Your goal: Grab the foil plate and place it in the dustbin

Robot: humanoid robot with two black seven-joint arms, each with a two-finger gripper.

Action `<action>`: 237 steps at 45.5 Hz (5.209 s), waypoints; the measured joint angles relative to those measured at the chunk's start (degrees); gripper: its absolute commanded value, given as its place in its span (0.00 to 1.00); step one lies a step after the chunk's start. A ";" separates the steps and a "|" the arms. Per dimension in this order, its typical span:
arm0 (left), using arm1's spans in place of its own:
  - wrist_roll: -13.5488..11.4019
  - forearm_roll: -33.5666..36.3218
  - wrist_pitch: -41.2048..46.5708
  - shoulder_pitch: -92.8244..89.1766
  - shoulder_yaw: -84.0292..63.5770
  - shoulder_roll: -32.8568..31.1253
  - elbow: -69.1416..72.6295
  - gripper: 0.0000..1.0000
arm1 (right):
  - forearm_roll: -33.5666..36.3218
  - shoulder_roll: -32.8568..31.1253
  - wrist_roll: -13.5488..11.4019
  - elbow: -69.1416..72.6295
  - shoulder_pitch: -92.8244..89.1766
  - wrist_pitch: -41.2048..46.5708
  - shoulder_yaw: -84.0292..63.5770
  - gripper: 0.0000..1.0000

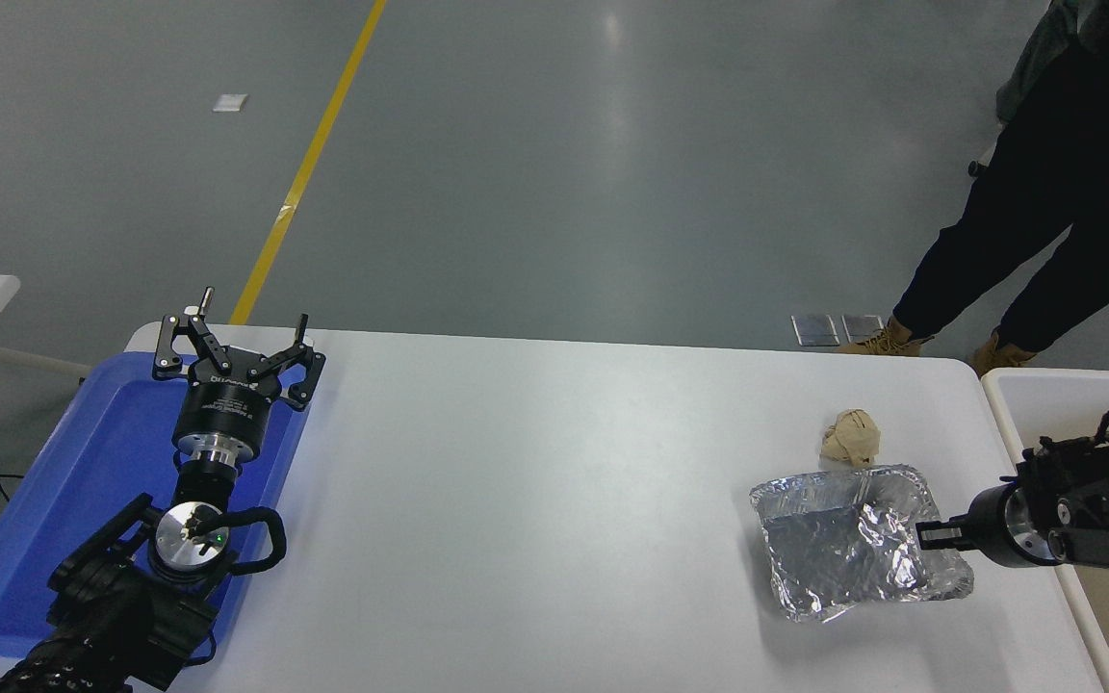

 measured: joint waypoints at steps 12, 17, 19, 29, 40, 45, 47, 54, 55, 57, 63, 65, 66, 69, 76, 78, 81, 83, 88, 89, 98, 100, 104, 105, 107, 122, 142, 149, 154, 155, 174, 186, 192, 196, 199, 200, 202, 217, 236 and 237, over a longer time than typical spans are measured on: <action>0.05 -0.01 -0.06 0.00 -0.02 0.00 -0.01 1.00 | -0.24 -4.69 0.00 6.88 6.53 0.40 -2.01 0.00; 0.07 0.00 -0.09 0.00 -0.02 0.00 -0.01 1.00 | -0.28 -7.00 0.01 11.55 10.82 0.55 -3.91 0.00; 0.08 -0.01 -0.09 0.00 0.00 0.00 -0.01 1.00 | -0.28 -7.96 0.00 13.66 12.72 0.60 -4.76 0.00; 0.08 0.06 -0.09 0.00 0.02 0.00 -0.01 1.00 | -0.27 -11.34 0.01 23.02 22.77 1.09 -9.54 0.00; 0.09 0.08 -0.09 0.00 0.03 0.00 -0.01 1.00 | -0.21 -12.54 0.01 30.79 35.89 2.49 -17.01 0.00; 0.09 0.08 -0.09 0.00 0.03 0.00 -0.04 1.00 | -0.21 -12.64 0.00 32.90 41.04 3.99 -19.55 0.00; 0.09 0.08 -0.10 0.00 0.03 0.00 -0.05 1.00 | -0.20 -12.68 -0.01 33.60 43.07 4.86 -20.39 0.00; 0.09 0.08 -0.15 0.00 0.03 0.00 -0.07 1.00 | -0.19 -12.76 -0.08 35.48 48.88 7.41 -22.57 0.00; 0.10 0.08 -0.15 0.00 0.03 0.00 -0.07 1.00 | -0.19 -12.77 -0.12 35.67 49.54 7.73 -22.82 0.00; 0.11 0.09 -0.15 0.00 0.03 0.00 -0.07 1.00 | -0.19 -12.78 -0.13 36.15 51.28 8.68 -23.47 0.00; 0.14 0.09 -0.17 0.00 0.03 0.00 -0.08 1.00 | -0.19 -12.80 -0.20 37.14 55.50 11.24 -24.90 0.00; 0.15 0.10 -0.17 0.00 0.03 0.00 -0.08 1.00 | -0.19 -12.79 -0.21 37.38 56.69 11.90 -25.26 0.00; 0.15 0.09 -0.17 0.00 0.03 0.00 -0.08 1.00 | -0.19 -12.74 -0.22 37.58 57.54 12.43 -25.56 0.00; 0.16 0.09 -0.17 0.00 0.03 0.00 -0.08 1.00 | -0.19 -12.51 -0.22 38.04 59.24 13.40 -26.22 0.00; 0.17 0.14 -0.17 0.00 0.04 0.00 -0.08 1.00 | -0.19 -11.33 -0.24 38.89 63.30 15.43 -28.07 0.00; 0.17 0.14 -0.17 0.00 0.04 0.01 -0.08 1.00 | -0.18 -11.06 -0.26 39.09 64.39 16.13 -28.60 0.00; 0.17 0.15 -0.17 0.00 0.04 0.00 -0.08 1.00 | -0.18 -10.68 -0.25 39.35 66.11 17.29 -29.17 0.00; 0.17 0.16 -0.17 0.00 0.04 0.00 -0.09 1.00 | -0.18 -10.52 -0.25 39.46 67.11 18.00 -29.44 0.00; 0.17 0.16 -0.17 0.00 0.04 0.00 -0.09 1.00 | -0.18 -10.10 -0.21 39.73 70.23 20.55 -30.11 0.00; 0.17 0.16 -0.17 0.00 0.04 0.00 -0.09 1.00 | -0.18 -10.03 -0.20 39.76 70.76 20.97 -30.19 0.00; 0.18 0.16 -0.17 0.00 0.04 0.00 -0.09 1.00 | -0.18 -9.50 -0.18 39.97 75.63 24.69 -30.86 0.00; 0.18 0.16 -0.17 0.00 0.04 0.00 -0.09 1.00 | -0.18 -9.32 -0.18 39.99 76.30 25.15 -31.14 0.00; 0.18 0.17 -0.17 0.00 0.04 0.00 -0.09 1.00 | -0.21 -8.84 -0.23 40.01 77.44 25.92 -31.82 0.00; 0.18 0.17 -0.17 0.00 0.04 0.00 -0.09 1.00 | -0.23 -8.76 -0.23 40.01 77.63 26.04 -31.92 0.00; 0.18 0.17 -0.17 0.00 0.04 0.00 -0.09 1.00 | -0.25 -8.59 -0.26 40.01 78.02 26.29 -32.15 0.00; 0.17 0.16 -0.17 0.00 0.04 0.00 -0.09 1.00 | -0.36 -8.26 -0.72 39.43 79.24 26.83 -33.70 0.00; 0.18 0.12 -0.17 0.00 0.02 0.00 -0.09 1.00 | -6.30 -11.35 -1.30 34.03 78.22 25.67 -36.71 0.00; 0.17 0.10 -0.17 0.00 0.03 0.00 -0.09 1.00 | -9.66 -15.21 -1.31 30.58 75.70 25.20 -36.67 0.00; 0.17 0.08 -0.17 0.00 0.03 0.00 -0.09 1.00 | -12.15 -18.44 -1.26 27.33 73.35 24.83 -35.37 0.00; 0.18 0.09 -0.17 0.00 0.03 0.00 -0.09 1.00 | -12.75 -19.18 -1.24 26.66 72.74 24.80 -34.89 0.00; 0.08 0.02 -0.07 0.00 0.04 0.00 -0.02 1.00 | -24.50 -31.62 -0.94 10.70 46.98 24.20 -11.69 0.00; 0.08 0.01 -0.07 0.00 0.01 0.00 -0.01 1.00 | -26.20 -32.27 -0.44 -2.42 29.19 20.43 -1.81 0.00; 0.08 -0.01 -0.07 0.00 0.01 0.00 -0.01 1.00 | -26.32 -31.03 0.59 -9.12 20.78 16.48 0.10 0.00; 0.08 -0.01 -0.07 0.00 0.01 0.00 -0.01 1.00 | -26.04 -29.78 1.27 -13.51 15.33 13.42 0.89 0.00; 0.09 -0.01 -0.07 0.00 0.00 0.00 -0.01 1.00 | -25.29 -28.68 1.62 -16.47 11.56 11.15 1.32 0.00; 0.09 -0.01 -0.07 0.00 0.00 0.00 -0.01 1.00 | -24.93 -28.33 1.68 -17.25 10.51 10.53 1.40 0.00; 0.08 -0.01 -0.07 0.00 -0.01 0.00 -0.01 1.00 | -23.76 -27.29 1.91 -19.42 7.57 8.84 1.64 0.00; 0.09 -0.01 -0.08 0.00 -0.01 0.00 0.00 1.00 | -10.47 -17.65 2.18 -36.23 -13.40 0.19 2.22 0.00; 0.09 -0.02 -0.08 0.00 0.01 0.00 0.00 1.00 | 3.52 -8.09 1.04 -46.95 -28.34 -4.62 2.36 0.00; 0.09 -0.01 -0.08 0.00 0.01 0.00 0.00 1.00 | 3.84 -7.88 0.94 -47.16 -28.60 -4.76 2.37 0.00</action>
